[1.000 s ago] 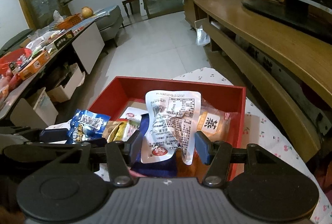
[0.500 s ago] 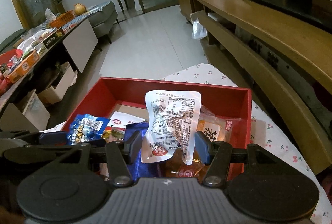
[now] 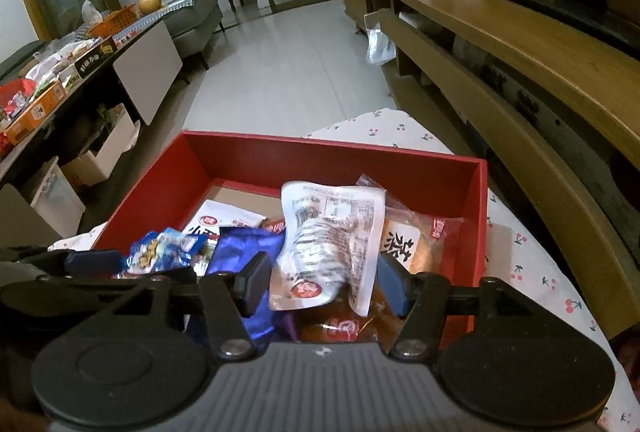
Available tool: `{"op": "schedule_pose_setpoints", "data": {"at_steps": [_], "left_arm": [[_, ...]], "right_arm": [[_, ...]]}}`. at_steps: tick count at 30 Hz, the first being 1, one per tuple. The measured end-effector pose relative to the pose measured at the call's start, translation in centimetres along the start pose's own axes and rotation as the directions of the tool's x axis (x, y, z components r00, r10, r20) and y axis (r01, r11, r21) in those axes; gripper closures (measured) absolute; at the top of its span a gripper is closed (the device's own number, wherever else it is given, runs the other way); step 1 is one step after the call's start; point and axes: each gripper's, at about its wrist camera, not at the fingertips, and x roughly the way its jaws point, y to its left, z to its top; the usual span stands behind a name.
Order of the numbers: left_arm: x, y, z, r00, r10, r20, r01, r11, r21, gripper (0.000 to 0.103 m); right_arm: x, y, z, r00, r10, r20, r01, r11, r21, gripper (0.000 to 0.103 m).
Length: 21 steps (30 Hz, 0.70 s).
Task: Organize snacks
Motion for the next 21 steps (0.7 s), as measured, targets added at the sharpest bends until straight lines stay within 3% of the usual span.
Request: {"op": "schedule_pose_setpoints", "data": {"at_steps": [6, 21], "left_arm": [[-0.3, 0.1, -0.3, 1.000, 0.011, -0.003, -0.011, 1.000, -0.001, 0.020], [-5.4, 1.4, -2.2, 0.997, 0.019, 0.074, -0.014, 0.998, -0.060, 0.014]], "right_arm": [[-0.5, 0.8, -0.4, 0.999, -0.047, 0.009, 0.047, 0.996, -0.069, 0.031], [-6.1, 0.9, -2.0, 0.998, -0.011, 0.068, 0.013, 0.999, -0.033, 0.024]]}}
